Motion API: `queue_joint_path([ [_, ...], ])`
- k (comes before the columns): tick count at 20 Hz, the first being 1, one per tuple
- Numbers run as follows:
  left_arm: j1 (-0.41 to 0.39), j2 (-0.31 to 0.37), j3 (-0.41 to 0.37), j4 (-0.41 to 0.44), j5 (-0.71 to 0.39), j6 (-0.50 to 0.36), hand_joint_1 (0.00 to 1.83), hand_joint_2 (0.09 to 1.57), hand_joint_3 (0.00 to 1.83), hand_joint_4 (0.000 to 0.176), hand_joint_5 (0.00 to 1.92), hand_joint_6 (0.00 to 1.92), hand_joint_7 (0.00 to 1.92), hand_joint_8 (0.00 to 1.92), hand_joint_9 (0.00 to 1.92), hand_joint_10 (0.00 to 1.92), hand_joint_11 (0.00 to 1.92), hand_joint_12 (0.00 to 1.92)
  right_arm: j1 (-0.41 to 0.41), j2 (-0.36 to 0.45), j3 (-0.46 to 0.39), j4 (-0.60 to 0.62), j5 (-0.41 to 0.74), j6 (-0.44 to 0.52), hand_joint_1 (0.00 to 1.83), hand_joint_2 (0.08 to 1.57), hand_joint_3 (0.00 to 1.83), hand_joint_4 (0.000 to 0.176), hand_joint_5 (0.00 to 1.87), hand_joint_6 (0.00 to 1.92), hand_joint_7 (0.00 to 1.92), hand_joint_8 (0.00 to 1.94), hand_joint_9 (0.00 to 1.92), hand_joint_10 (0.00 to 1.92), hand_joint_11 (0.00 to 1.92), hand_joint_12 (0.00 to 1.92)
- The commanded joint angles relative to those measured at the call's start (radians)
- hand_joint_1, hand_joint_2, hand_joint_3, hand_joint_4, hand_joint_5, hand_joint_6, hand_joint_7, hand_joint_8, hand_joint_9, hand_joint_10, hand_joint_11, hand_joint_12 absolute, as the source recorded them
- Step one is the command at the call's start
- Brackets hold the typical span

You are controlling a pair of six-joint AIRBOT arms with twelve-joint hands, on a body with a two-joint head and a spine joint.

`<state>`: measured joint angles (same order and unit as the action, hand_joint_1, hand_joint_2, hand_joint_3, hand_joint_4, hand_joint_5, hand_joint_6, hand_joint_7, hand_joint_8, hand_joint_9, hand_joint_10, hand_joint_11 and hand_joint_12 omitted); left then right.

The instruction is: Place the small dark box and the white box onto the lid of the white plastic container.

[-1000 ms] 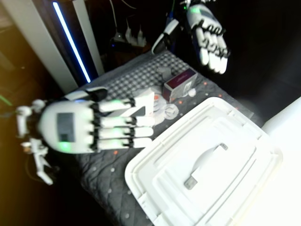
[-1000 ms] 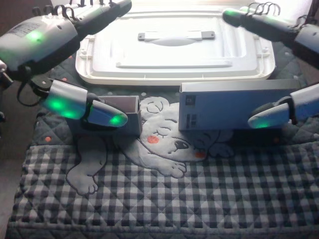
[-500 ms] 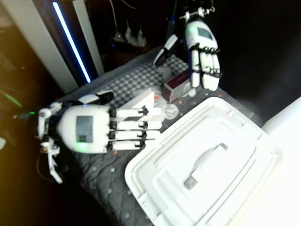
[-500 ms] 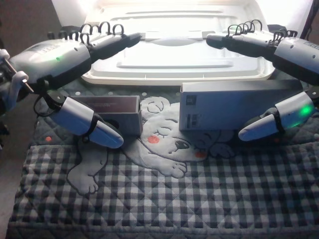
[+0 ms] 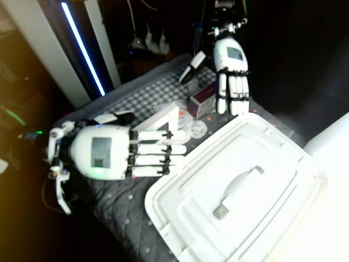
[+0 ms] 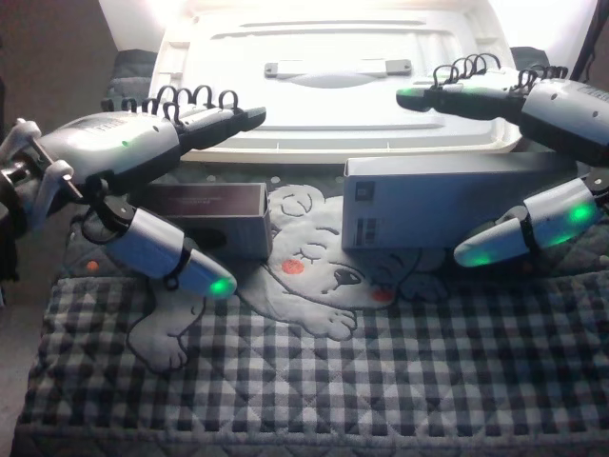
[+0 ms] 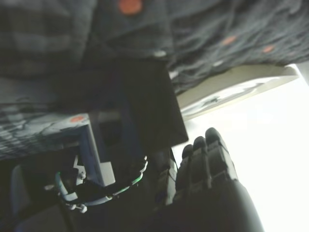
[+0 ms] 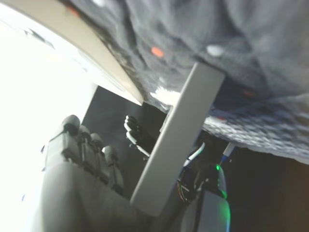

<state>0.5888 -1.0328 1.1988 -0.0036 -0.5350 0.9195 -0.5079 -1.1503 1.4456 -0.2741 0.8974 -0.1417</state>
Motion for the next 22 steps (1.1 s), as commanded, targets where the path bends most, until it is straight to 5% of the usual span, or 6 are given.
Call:
queue_joint_path([
  [1, -0.004, -0.005, 0.006, -0.006, -0.088, -0.004, 0.75, 0.62, 0.00, 0.175, 0.00, 0.00, 0.00, 0.00, 0.05, 0.00, 0.00, 0.26, 0.010, 0.009, 0.006, 0.034, 0.102, 0.005, 0.78, 0.63, 0.00, 0.073, 0.23, 0.00, 0.23, 0.01, 0.12, 0.00, 0.00, 0.42],
  [6, 0.002, -0.011, 0.014, -0.006, -0.074, -0.004, 1.13, 0.78, 0.01, 0.000, 0.53, 0.03, 0.65, 0.03, 0.66, 0.05, 0.33, 0.74, 0.010, 0.008, 0.006, 0.028, 0.095, 0.005, 0.91, 0.64, 0.00, 0.000, 0.53, 0.01, 0.61, 0.01, 0.63, 0.04, 0.32, 0.90],
  [10, 0.010, -0.011, 0.017, -0.007, -0.096, -0.004, 1.40, 1.03, 0.00, 0.000, 1.02, 0.69, 1.24, 0.61, 1.10, 0.90, 0.85, 1.25, 0.010, 0.007, 0.001, 0.014, 0.096, 0.005, 1.20, 0.84, 0.02, 0.000, 0.75, 0.01, 1.19, 0.03, 1.30, 0.13, 0.85, 1.11],
  [11, 0.011, -0.011, 0.018, -0.009, -0.099, -0.004, 1.41, 1.02, 0.00, 0.000, 1.03, 0.73, 1.25, 0.57, 1.12, 0.89, 0.90, 1.27, 0.010, 0.007, 0.001, 0.009, 0.096, 0.005, 1.36, 0.99, 0.01, 0.000, 0.92, 0.58, 1.41, 0.05, 1.17, 0.81, 0.65, 1.19],
  [13, 0.012, -0.011, 0.018, -0.011, -0.105, -0.005, 1.32, 1.01, 0.00, 0.000, 1.18, 0.45, 1.29, 0.69, 1.24, 0.81, 0.96, 1.41, 0.010, 0.008, 0.000, 0.008, 0.097, 0.005, 1.31, 0.98, 0.00, 0.000, 1.38, 0.10, 1.34, 0.52, 1.27, 1.31, 1.01, 1.69],
  [22, -0.012, -0.010, 0.026, -0.018, -0.150, -0.015, 1.30, 1.03, 0.00, 0.000, 1.17, 0.44, 1.19, 0.91, 1.17, 1.12, 1.00, 1.57, 0.010, 0.020, -0.024, -0.015, 0.178, 0.023, 1.30, 1.03, 0.00, 0.000, 1.26, 0.24, 1.17, 0.94, 1.11, 1.19, 0.91, 1.64],
])
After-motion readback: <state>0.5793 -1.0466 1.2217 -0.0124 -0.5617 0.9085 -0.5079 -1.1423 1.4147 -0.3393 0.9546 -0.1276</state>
